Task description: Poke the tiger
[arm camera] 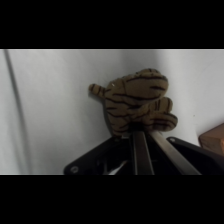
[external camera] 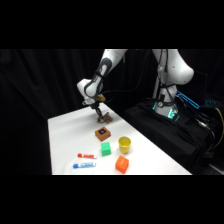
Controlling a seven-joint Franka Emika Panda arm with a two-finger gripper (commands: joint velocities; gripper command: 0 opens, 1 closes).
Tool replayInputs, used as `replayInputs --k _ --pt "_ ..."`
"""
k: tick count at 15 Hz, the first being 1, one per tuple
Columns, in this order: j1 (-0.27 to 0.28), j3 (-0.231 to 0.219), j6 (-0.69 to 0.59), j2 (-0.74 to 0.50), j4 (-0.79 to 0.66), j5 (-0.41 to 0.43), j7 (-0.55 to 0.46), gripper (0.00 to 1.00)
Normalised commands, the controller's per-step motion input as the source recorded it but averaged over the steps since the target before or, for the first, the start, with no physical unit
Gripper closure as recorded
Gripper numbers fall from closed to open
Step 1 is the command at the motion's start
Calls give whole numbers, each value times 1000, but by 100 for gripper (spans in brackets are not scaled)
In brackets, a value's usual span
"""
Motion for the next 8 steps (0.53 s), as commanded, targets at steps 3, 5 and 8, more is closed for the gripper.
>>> replayInputs --k 3,5,8 --pt "-58 -9 -225 -286 56 -72 -20 94" --pt "-23 -19 -273 -425 -8 -76 4 94" --pt "18 -28 -311 -412 15 -78 47 94"
